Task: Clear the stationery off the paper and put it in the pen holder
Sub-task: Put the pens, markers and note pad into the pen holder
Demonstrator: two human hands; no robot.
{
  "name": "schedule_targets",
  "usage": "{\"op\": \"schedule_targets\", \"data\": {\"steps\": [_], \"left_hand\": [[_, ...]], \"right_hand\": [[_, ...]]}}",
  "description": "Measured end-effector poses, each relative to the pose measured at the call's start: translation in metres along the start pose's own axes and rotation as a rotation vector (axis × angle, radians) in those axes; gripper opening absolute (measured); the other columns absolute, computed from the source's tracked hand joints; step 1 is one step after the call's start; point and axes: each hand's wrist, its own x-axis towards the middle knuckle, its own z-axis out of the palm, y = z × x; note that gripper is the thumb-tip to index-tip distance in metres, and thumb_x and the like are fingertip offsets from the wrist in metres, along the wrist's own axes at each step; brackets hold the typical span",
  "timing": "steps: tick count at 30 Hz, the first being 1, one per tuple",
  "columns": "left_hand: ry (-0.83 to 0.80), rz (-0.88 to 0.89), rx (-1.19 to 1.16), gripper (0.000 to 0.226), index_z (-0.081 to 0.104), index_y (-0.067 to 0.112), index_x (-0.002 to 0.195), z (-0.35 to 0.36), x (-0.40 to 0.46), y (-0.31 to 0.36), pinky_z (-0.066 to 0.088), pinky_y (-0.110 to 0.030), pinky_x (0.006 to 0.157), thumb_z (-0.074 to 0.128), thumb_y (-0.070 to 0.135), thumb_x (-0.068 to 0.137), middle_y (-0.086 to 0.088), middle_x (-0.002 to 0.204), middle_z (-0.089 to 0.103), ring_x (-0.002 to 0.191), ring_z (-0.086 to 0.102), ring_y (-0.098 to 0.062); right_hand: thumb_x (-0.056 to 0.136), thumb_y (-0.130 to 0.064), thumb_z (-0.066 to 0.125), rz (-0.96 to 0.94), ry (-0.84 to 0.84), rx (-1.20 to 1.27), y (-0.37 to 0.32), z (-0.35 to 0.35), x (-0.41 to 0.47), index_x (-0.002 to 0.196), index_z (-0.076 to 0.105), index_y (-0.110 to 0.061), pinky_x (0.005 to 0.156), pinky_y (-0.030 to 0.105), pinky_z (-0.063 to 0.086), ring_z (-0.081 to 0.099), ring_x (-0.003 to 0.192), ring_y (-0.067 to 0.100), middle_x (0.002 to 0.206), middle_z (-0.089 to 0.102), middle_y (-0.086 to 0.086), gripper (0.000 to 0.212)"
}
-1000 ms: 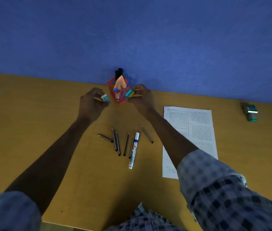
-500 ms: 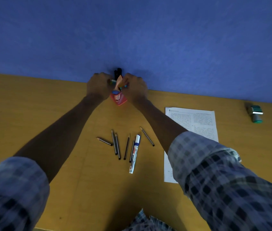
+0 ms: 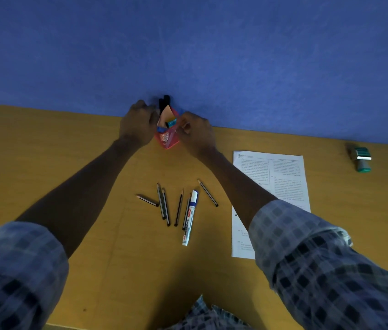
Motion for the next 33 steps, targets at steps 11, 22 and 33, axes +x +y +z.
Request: {"op": "schedule_targets", "data": {"steps": [11, 22, 33], "left_hand": [[0.036, -0.132, -0.054, 0.025, 0.065, 0.010, 0.088, 0.018, -0.072, 0.002, 0.045, -0.030, 0.055, 0.061, 0.034, 0.087, -0.008, 0.079, 0.068, 0.066, 0.061, -0.022], [-0.427, -0.331, 0.068, 0.043, 0.063, 0.005, 0.105, 0.047, -0.135, 0.018, 0.055, -0.043, 0.081, 0.074, 0.037, 0.080, -0.019, 0.105, 0.067, 0.102, 0.062, -0.038], [-0.412, -0.265, 0.124, 0.025, 0.064, 0.003, 0.101, 0.047, -0.140, 0.039, 0.057, -0.041, 0.074, 0.067, 0.020, 0.084, -0.018, 0.100, 0.068, 0.093, 0.065, -0.036]], "right_hand": [[0.085, -0.027, 0.063, 0.214, -0.276, -0.325, 0.023, 0.001, -0.060, 0.093, 0.067, -0.010, 0.070, 0.031, 0.056, 0.065, 0.079, 0.020, 0.084, 0.068, 0.003, 0.019], [0.082, -0.023, 0.071, 0.350, -0.489, -0.366, 0.011, 0.011, -0.113, 0.106, 0.065, -0.004, 0.074, 0.037, 0.057, 0.068, 0.094, 0.031, 0.099, 0.068, 0.014, 0.032], [0.078, -0.019, 0.078, 0.397, -0.427, -0.212, 0.008, 0.003, -0.106, 0.103, 0.070, -0.002, 0.077, 0.039, 0.060, 0.070, 0.090, 0.029, 0.098, 0.072, 0.015, 0.031]]}}
